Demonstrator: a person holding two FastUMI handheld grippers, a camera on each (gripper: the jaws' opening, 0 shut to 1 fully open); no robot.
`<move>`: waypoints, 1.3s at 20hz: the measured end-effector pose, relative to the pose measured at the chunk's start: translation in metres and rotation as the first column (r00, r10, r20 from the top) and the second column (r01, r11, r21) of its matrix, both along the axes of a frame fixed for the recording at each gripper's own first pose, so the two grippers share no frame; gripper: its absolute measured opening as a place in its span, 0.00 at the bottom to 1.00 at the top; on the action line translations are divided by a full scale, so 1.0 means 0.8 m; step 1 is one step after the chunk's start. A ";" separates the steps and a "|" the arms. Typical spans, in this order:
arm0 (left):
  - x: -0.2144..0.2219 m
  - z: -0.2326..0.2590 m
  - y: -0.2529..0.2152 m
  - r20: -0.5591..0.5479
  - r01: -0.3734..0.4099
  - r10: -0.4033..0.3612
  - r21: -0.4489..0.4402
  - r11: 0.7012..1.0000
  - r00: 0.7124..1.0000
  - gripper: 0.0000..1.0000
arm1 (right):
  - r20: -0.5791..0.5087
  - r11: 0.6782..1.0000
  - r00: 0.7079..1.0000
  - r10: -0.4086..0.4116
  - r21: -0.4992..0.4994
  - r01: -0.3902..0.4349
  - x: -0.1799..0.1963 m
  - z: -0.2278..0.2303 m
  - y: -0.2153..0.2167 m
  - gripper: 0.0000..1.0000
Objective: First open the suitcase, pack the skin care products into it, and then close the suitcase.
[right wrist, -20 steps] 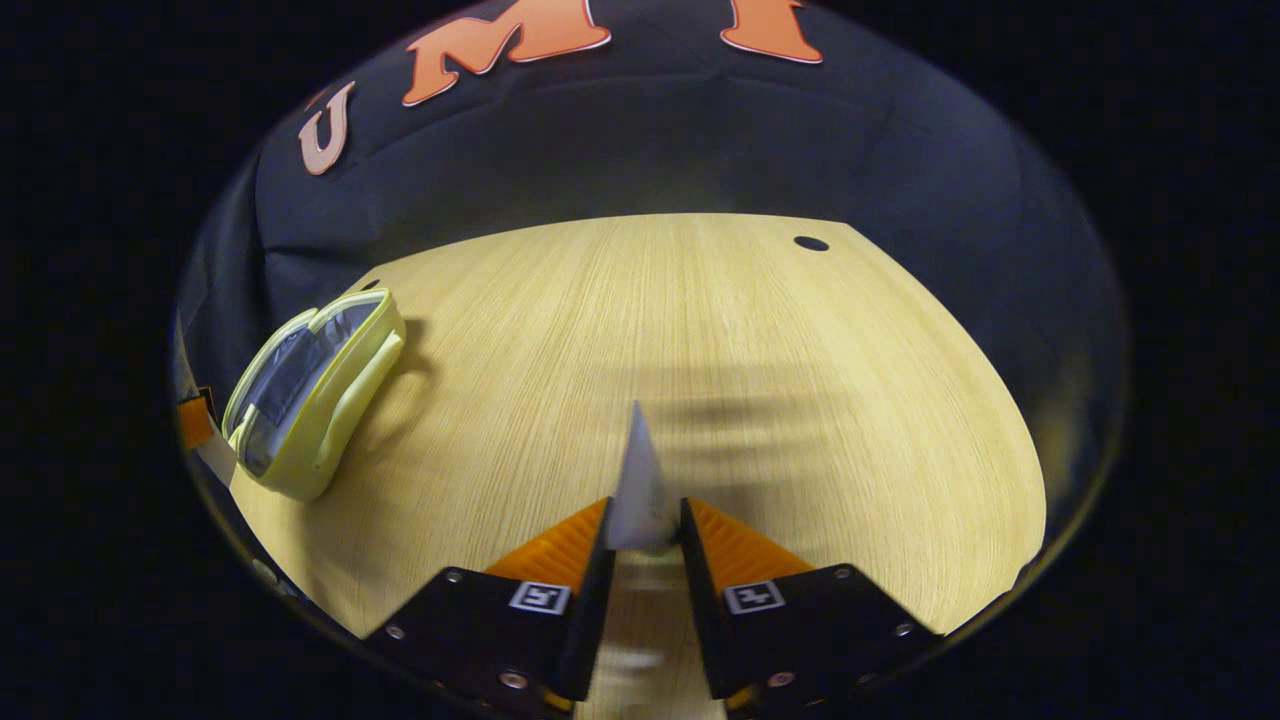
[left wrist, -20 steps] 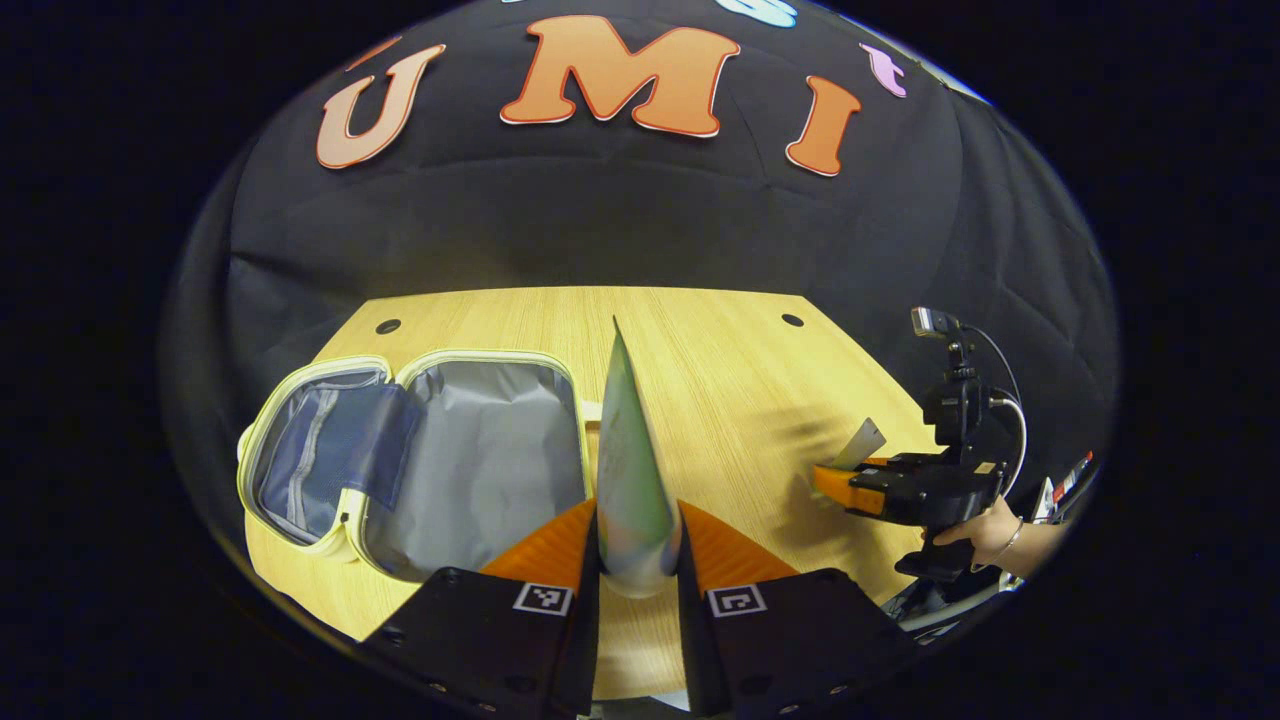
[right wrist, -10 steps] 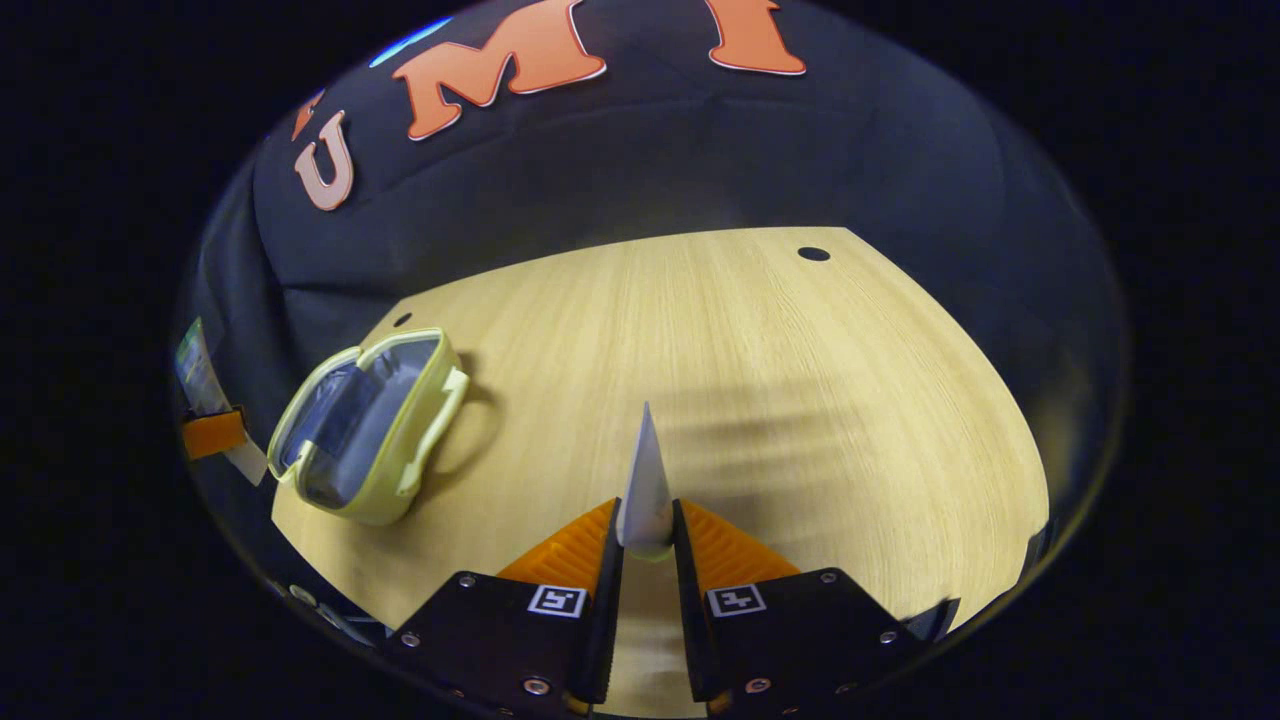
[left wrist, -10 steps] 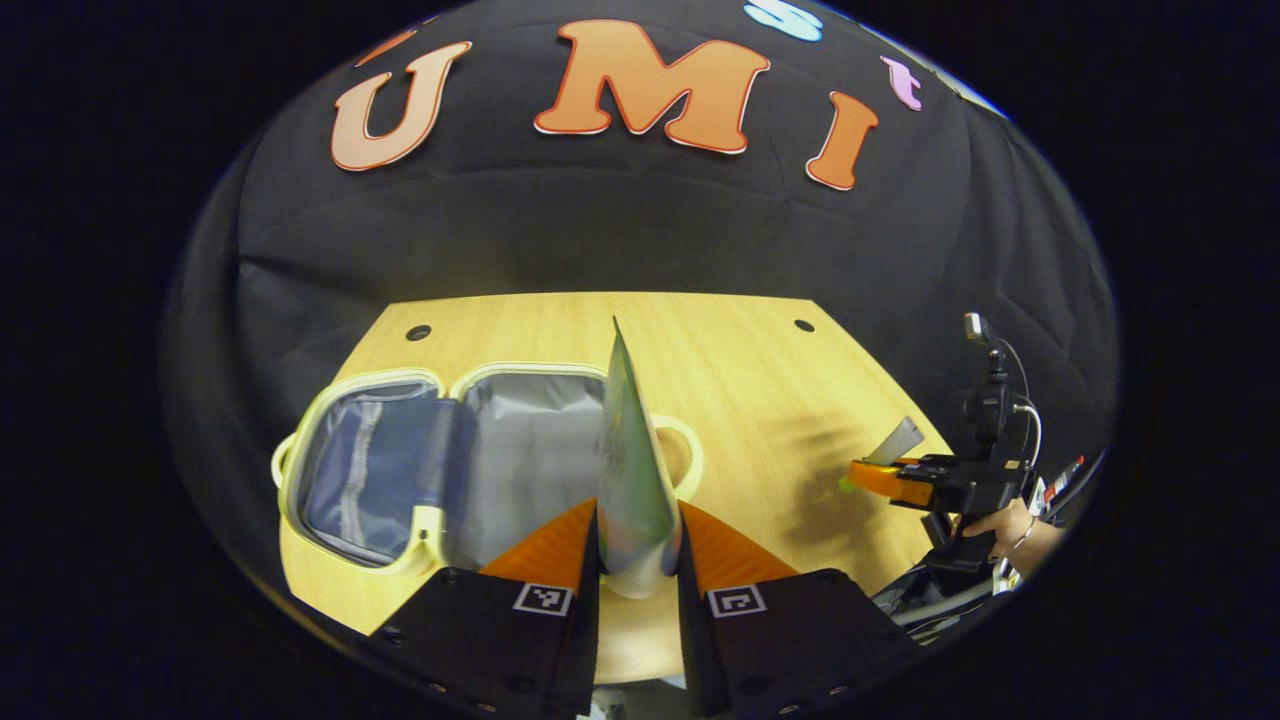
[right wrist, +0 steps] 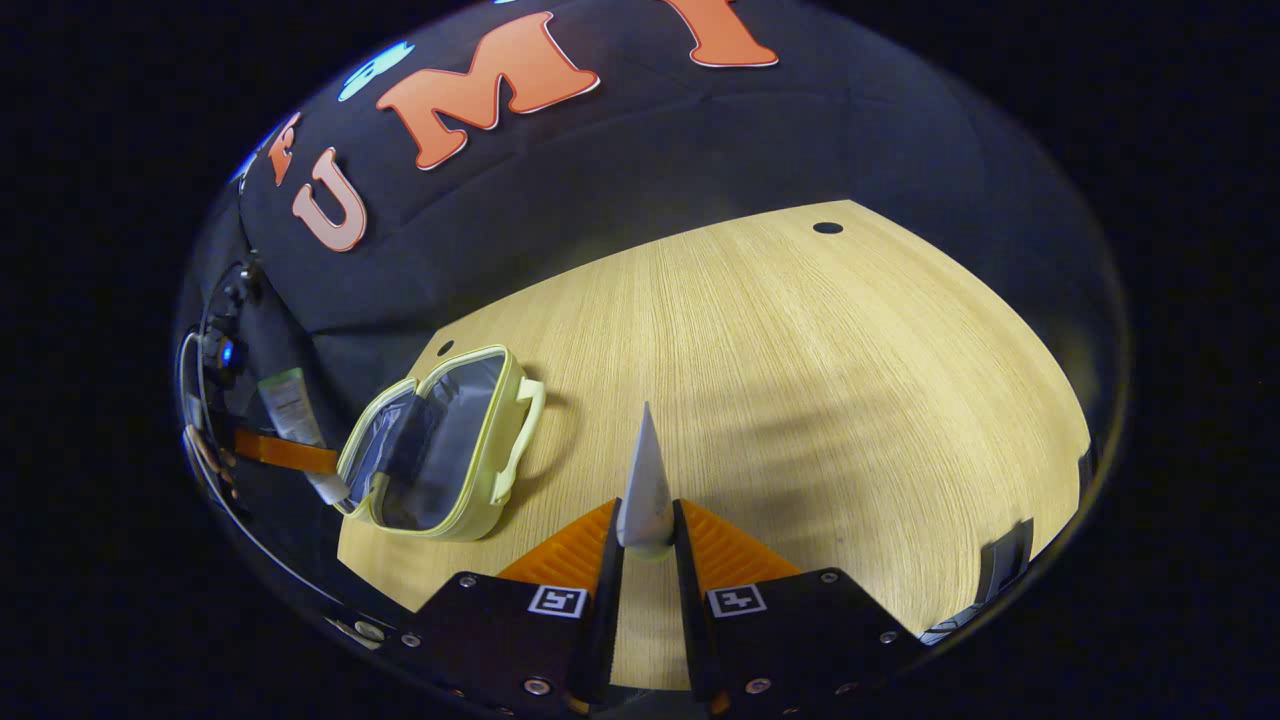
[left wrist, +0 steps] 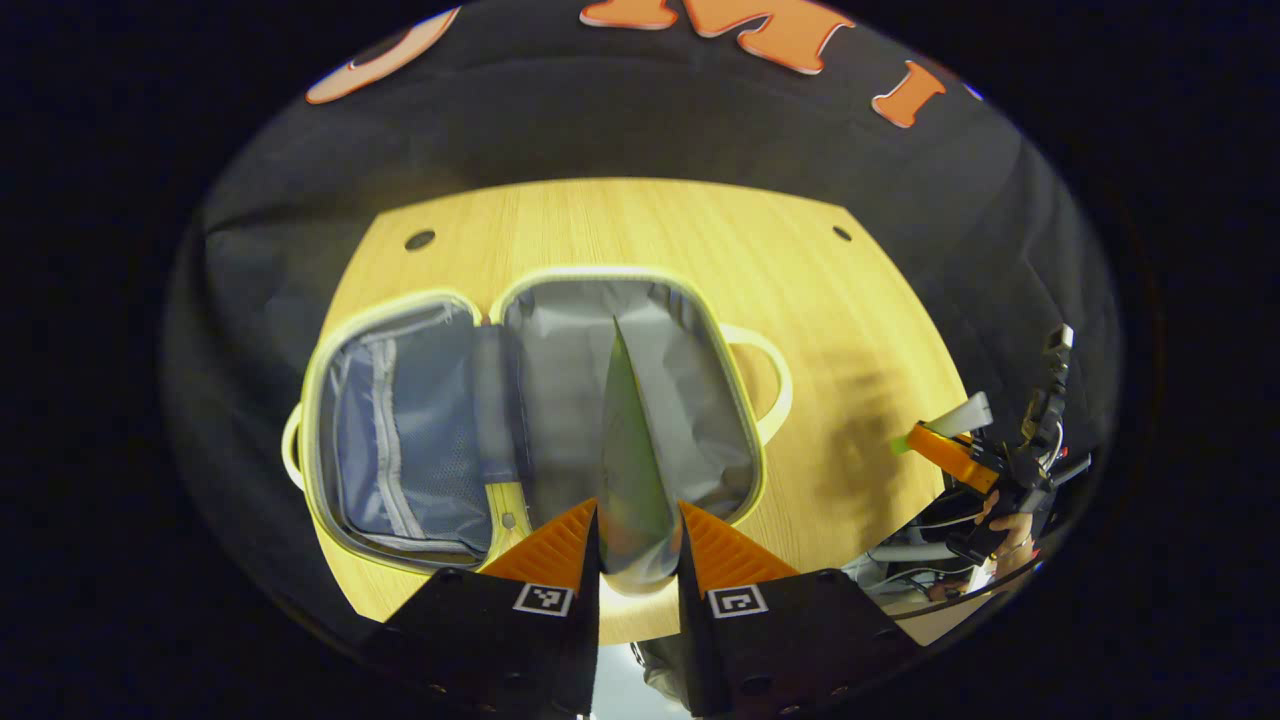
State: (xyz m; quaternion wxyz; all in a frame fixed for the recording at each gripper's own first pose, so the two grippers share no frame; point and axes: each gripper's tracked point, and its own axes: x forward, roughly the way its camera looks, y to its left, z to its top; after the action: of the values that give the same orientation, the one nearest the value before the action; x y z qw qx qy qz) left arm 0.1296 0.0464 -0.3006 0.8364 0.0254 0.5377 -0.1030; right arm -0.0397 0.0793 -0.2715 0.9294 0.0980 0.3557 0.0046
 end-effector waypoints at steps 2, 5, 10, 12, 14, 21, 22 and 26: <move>0.019 -0.041 0.009 -0.113 -0.042 0.042 0.008 0.999 0.993 0.35 | 0.014 1.000 1.000 -0.017 0.012 0.017 -0.005 0.006 -0.002 0.30; 0.037 -0.085 0.020 -0.211 -0.085 0.085 0.008 0.996 0.974 0.35 | 0.008 0.998 0.998 -0.057 0.036 0.057 -0.015 0.008 -0.007 0.30; 0.061 -0.110 0.036 -0.222 -0.054 0.071 0.079 0.995 0.972 0.35 | -0.018 0.997 0.997 -0.079 0.018 0.080 -0.027 0.007 -0.015 0.30; 0.065 -0.110 0.036 -0.216 -0.052 0.070 0.090 0.995 0.974 0.36 | -0.014 0.996 0.996 -0.084 0.010 0.084 -0.028 0.011 -0.017 0.30; 0.069 -0.109 0.037 -0.198 -0.051 0.068 0.086 0.995 0.978 0.36 | -0.015 0.997 0.996 -0.083 0.004 0.083 -0.023 0.013 -0.016 0.30; 0.059 -0.100 0.022 -0.198 -0.041 0.042 0.010 0.999 0.979 0.62 | -0.012 0.998 0.999 -0.051 0.028 0.052 -0.010 0.017 0.012 0.30; 0.058 -0.092 0.017 -0.190 -0.030 0.032 0.014 0.999 0.981 0.81 | -0.012 0.999 0.999 -0.042 0.029 0.042 -0.008 0.018 0.018 0.25; 0.049 -0.051 0.011 -0.090 0.062 -0.060 0.027 0.998 0.994 0.98 | 0.019 1.000 1.000 -0.002 0.009 0.002 0.007 0.042 0.028 0.30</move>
State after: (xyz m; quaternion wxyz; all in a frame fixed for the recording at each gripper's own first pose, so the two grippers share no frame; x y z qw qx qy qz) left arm 0.1689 0.0552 -0.3413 0.8077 0.0497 0.5748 -0.1214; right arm -0.0340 0.1019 -0.2376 0.9324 0.1026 0.3466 0.0061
